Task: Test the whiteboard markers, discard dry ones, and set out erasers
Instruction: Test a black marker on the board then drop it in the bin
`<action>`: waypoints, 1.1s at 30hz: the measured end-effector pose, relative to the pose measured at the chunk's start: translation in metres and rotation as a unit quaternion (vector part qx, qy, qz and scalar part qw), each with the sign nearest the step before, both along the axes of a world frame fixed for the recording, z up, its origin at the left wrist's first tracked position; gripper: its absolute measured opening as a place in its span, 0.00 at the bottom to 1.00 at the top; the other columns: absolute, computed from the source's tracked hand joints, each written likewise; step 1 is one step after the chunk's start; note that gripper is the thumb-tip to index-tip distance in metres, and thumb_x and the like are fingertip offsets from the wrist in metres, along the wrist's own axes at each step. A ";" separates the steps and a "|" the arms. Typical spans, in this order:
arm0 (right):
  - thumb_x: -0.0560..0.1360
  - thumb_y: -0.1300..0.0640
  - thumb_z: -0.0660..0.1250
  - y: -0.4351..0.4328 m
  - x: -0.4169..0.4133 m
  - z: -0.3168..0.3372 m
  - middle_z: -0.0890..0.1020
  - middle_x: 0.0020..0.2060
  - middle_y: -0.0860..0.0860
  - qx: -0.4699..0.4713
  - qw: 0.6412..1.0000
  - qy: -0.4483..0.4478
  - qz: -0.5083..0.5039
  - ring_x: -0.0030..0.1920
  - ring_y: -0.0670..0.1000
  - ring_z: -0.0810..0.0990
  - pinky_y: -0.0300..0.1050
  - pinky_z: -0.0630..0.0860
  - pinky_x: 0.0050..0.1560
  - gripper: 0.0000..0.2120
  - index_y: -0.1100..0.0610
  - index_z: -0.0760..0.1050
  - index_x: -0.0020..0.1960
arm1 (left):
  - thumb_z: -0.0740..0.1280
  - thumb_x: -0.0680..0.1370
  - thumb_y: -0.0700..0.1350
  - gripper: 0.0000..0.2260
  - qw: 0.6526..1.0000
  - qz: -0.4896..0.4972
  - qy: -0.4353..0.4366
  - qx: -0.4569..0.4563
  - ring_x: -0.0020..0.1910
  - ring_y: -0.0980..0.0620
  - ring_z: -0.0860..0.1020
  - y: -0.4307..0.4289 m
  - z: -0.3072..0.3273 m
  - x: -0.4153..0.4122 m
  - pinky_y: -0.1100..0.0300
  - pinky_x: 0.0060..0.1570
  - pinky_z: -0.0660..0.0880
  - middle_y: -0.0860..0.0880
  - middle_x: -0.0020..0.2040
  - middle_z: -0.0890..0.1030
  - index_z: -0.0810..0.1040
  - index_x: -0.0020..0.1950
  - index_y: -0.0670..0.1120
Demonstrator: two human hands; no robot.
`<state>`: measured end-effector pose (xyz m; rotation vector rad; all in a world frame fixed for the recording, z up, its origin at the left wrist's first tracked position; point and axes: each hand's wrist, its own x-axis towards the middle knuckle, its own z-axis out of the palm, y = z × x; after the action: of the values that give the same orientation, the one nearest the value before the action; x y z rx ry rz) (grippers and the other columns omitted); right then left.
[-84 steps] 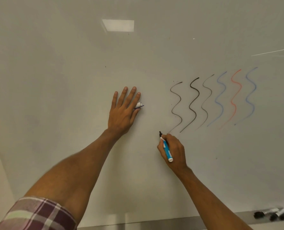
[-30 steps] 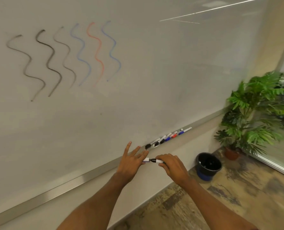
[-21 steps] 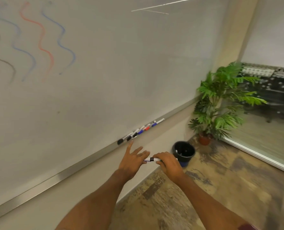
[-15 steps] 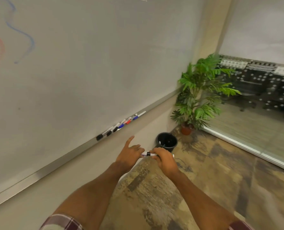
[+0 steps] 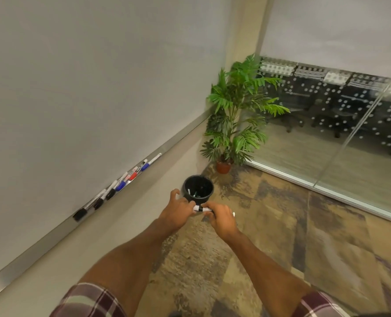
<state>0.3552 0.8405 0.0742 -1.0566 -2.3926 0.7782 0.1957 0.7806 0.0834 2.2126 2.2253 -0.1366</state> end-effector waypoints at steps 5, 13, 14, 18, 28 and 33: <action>0.71 0.41 0.53 0.060 -0.033 -0.003 0.83 0.43 0.47 -0.010 1.000 -0.005 -0.016 0.42 0.46 0.79 0.45 0.76 0.40 0.22 0.51 0.79 0.52 | 0.67 0.79 0.48 0.08 0.994 -0.033 -0.032 0.098 0.54 0.48 0.79 0.062 -0.003 -0.030 0.53 0.60 0.52 0.46 0.50 0.83 0.79 0.54 0.45; 0.76 0.63 0.65 0.146 -0.072 -0.002 0.79 0.47 0.49 -0.010 0.996 -0.091 -0.012 0.45 0.50 0.79 0.40 0.77 0.36 0.10 0.51 0.77 0.53 | 0.58 0.82 0.53 0.18 0.994 0.017 -0.090 0.062 0.74 0.51 0.62 0.141 -0.009 -0.067 0.47 0.69 0.46 0.51 0.72 0.70 0.68 0.71 0.50; 0.75 0.62 0.65 0.155 -0.076 -0.003 0.79 0.47 0.49 -0.003 0.995 -0.096 -0.019 0.46 0.51 0.79 0.42 0.78 0.36 0.10 0.50 0.77 0.53 | 0.58 0.82 0.54 0.21 0.994 0.024 -0.089 0.059 0.76 0.51 0.59 0.151 -0.010 -0.070 0.45 0.70 0.45 0.51 0.74 0.66 0.64 0.74 0.49; 0.74 0.63 0.66 0.191 -0.094 -0.007 0.82 0.50 0.49 0.066 0.990 -0.109 -0.057 0.51 0.53 0.78 0.49 0.76 0.49 0.13 0.52 0.78 0.56 | 0.56 0.78 0.65 0.33 0.995 0.042 -0.079 0.047 0.77 0.48 0.54 0.189 -0.024 -0.090 0.39 0.71 0.44 0.50 0.78 0.59 0.55 0.78 0.49; 0.76 0.62 0.63 0.322 -0.133 -0.040 0.80 0.57 0.52 0.099 0.985 -0.138 -0.035 0.58 0.54 0.75 0.45 0.67 0.59 0.19 0.54 0.74 0.66 | 0.47 0.76 0.72 0.39 0.994 0.074 -0.076 -0.003 0.79 0.45 0.46 0.317 -0.065 -0.134 0.36 0.70 0.34 0.49 0.80 0.48 0.47 0.80 0.52; 0.78 0.58 0.61 0.406 -0.154 -0.068 0.79 0.58 0.50 0.054 0.986 -0.156 -0.016 0.59 0.52 0.73 0.43 0.67 0.55 0.17 0.52 0.73 0.66 | 0.49 0.77 0.70 0.37 0.990 0.110 -0.084 -0.021 0.79 0.46 0.45 0.395 -0.090 -0.150 0.38 0.72 0.35 0.49 0.80 0.47 0.46 0.80 0.51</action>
<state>0.2010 1.2464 0.0059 -1.2462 -2.6328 0.4930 0.0454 1.1759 -0.0067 1.8656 2.3272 0.0038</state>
